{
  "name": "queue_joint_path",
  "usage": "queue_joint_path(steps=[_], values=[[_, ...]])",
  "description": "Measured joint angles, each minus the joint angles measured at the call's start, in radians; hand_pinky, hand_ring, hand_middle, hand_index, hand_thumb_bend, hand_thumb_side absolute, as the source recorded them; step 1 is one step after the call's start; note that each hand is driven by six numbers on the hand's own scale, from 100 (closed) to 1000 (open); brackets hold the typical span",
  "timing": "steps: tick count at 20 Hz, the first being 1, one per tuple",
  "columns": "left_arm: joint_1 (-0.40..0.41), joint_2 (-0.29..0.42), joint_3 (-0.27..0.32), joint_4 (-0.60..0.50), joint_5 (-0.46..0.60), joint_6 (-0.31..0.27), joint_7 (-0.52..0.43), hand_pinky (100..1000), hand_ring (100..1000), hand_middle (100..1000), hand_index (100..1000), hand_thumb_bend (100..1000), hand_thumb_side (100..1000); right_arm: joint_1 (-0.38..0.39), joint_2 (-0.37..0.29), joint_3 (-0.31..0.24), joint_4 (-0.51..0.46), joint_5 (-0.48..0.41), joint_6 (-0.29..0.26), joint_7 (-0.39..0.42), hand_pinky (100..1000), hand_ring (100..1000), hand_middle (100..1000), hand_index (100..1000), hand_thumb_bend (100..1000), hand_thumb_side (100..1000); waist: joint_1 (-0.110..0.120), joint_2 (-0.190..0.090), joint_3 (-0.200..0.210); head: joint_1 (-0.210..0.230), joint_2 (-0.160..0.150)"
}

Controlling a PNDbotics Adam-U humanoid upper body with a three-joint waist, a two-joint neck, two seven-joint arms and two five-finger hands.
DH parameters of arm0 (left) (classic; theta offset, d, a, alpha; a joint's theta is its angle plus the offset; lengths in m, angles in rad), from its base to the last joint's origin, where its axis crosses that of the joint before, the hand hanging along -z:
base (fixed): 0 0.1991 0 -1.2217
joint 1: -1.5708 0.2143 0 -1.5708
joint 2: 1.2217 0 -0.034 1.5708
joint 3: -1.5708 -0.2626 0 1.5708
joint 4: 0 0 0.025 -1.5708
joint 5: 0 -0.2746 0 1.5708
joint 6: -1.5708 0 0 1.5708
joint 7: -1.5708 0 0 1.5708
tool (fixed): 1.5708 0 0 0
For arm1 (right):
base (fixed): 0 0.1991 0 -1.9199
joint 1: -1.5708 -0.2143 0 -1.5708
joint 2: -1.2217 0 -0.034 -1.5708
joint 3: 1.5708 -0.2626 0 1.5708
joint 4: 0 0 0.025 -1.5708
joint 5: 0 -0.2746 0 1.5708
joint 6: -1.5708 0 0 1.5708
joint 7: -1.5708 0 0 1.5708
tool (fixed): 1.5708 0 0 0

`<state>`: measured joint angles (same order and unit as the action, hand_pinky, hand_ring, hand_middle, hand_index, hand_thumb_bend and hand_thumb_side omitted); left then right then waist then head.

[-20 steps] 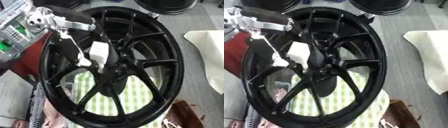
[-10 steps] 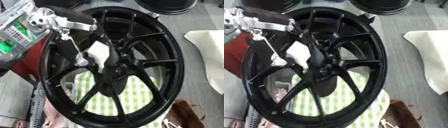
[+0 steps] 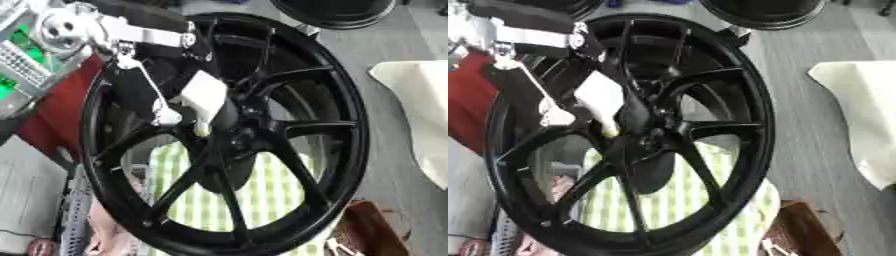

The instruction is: Pull the pin out of the wheel hub.

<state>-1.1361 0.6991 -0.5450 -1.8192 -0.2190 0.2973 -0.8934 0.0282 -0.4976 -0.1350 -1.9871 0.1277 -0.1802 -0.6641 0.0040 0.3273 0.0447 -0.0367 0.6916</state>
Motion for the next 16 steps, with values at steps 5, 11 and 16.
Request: queue_joint_path(steps=[5, 11, 16], values=[[-0.010, 0.041, 0.175, -0.044, 0.098, 0.031, 0.059, 787, 493, 361, 465, 100, 156, 0.015, 0.000, -0.003, 0.000, 0.002, -0.003, -0.003, 631, 701, 590, 685, 100, 386, -0.005, -0.004, 0.019, -0.014, 0.001], [0.191, 0.232, 0.371, 0.026, 0.130, 0.035, 0.218, 793, 511, 380, 486, 100, 151, 0.029, 0.000, -0.022, 0.000, 0.012, -0.013, -0.015, 633, 702, 591, 686, 100, 378, -0.016, -0.006, 0.044, -0.037, 0.001], [0.420, 0.345, 0.495, 0.142, 0.111, 0.023, 0.351, 827, 588, 491, 615, 100, 109, 0.031, 0.000, -0.032, 0.000, 0.014, -0.018, -0.027, 634, 701, 592, 686, 100, 373, -0.031, -0.006, 0.058, -0.043, -0.001]])
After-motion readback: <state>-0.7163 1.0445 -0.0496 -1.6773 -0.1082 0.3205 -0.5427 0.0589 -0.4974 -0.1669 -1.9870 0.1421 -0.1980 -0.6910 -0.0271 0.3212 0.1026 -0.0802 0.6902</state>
